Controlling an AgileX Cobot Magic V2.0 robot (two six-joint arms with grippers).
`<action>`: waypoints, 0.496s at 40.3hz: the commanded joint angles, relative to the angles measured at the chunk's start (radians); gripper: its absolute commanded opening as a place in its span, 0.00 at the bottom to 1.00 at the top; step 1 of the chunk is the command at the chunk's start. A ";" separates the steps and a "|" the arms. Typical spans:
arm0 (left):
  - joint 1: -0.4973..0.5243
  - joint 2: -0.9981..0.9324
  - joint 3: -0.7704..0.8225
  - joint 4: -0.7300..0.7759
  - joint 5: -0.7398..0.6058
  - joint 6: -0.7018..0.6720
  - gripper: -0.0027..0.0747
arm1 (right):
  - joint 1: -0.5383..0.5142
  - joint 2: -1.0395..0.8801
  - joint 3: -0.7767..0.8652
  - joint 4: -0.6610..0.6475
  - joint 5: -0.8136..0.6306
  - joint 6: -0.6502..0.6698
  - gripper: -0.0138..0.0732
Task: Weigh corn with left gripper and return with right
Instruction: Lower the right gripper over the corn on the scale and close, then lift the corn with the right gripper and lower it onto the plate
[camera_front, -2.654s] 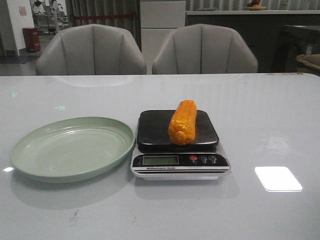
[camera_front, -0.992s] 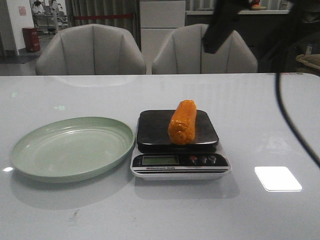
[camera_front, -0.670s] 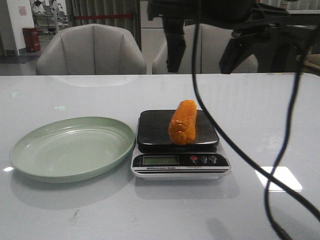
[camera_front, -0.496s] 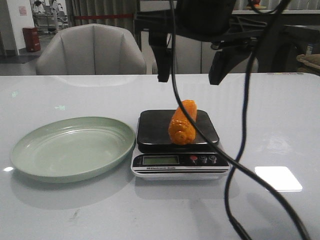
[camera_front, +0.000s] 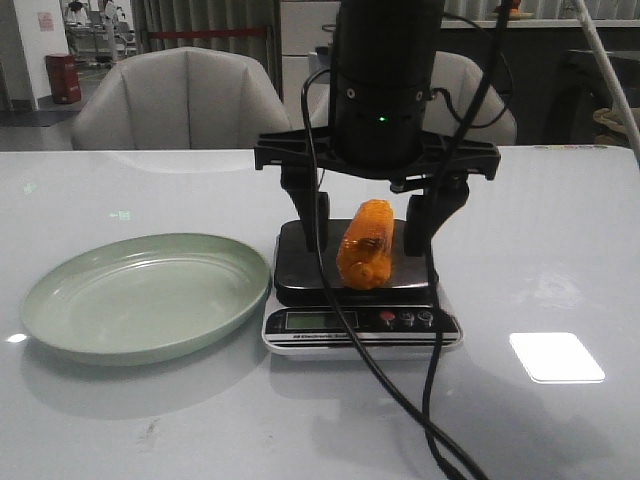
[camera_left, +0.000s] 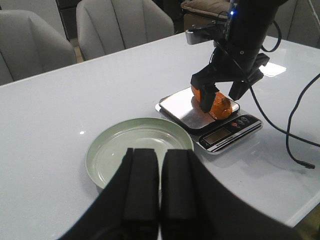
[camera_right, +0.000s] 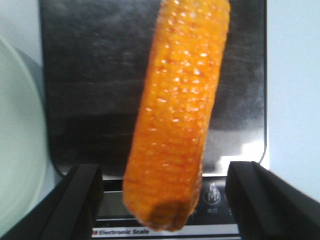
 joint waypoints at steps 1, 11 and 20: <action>0.001 0.014 -0.023 0.006 -0.077 0.000 0.20 | -0.010 -0.037 -0.035 -0.014 -0.003 0.000 0.77; 0.001 0.014 -0.023 0.006 -0.077 0.000 0.20 | -0.011 -0.033 -0.047 0.001 -0.014 -0.002 0.44; 0.001 0.014 -0.023 0.006 -0.077 0.000 0.20 | 0.071 -0.033 -0.141 0.035 -0.028 -0.062 0.44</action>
